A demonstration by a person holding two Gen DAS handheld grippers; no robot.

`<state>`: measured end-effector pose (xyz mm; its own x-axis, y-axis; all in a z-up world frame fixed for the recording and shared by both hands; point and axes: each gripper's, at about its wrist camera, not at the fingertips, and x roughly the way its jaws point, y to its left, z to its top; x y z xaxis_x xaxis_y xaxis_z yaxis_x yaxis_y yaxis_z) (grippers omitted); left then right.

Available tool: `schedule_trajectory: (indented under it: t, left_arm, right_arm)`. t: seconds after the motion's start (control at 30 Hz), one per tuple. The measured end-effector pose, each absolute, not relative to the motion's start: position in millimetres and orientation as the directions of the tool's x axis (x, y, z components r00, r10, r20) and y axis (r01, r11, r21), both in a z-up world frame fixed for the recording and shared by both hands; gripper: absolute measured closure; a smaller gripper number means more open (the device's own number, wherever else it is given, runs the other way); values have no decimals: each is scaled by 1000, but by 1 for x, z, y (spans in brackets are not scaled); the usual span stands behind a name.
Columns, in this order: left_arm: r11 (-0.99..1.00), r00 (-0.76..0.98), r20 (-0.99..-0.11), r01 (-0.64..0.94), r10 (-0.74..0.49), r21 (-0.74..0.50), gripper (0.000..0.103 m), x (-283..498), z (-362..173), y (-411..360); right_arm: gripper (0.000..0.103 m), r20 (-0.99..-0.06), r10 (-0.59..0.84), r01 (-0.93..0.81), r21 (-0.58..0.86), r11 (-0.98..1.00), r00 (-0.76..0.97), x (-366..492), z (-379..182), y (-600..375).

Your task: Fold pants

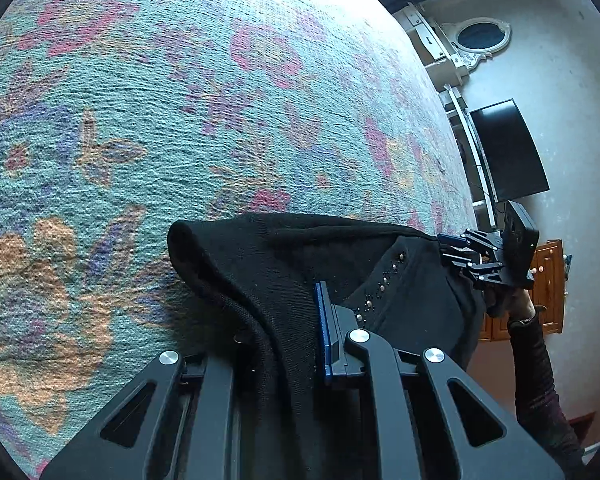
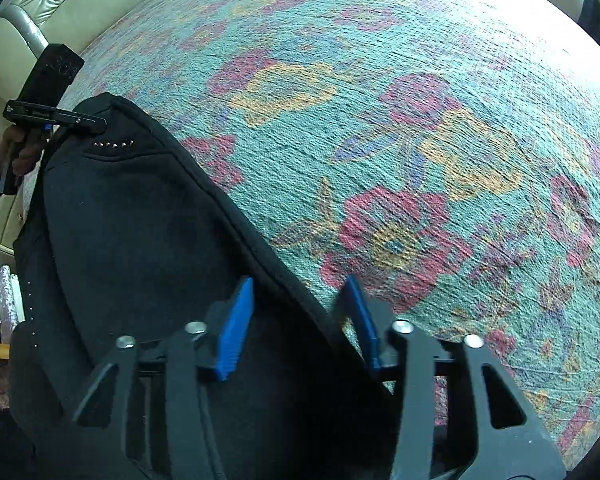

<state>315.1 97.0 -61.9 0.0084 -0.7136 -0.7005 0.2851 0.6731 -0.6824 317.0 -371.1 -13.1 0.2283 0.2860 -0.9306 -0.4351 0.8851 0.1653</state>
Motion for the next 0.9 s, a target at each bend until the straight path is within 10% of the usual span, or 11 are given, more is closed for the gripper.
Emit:
schedule_trajectory:
  t: [0.13,0.4,0.77,0.9]
  left_arm:
    - [666,68,-690,347,-720,-660,93,308,-44,109]
    - [477,138,-494,569,-858,-670,93,232,29,135]
    - [515,145,-508,443,-849,-734,81,135,-13,185]
    - [595,155,-585,380,-796,-708,73,112,-32,183]
  right_arm:
    - [93,-929,246,-460,98,882,275,291,2,-366]
    - [93,-800,174,-426,-111,898,574,183,62,-353]
    - [90,-794,134,-442,-182,878,593,46,7,-323]
    - [40,-820,213,-437,-50,898,532,41,5,-326]
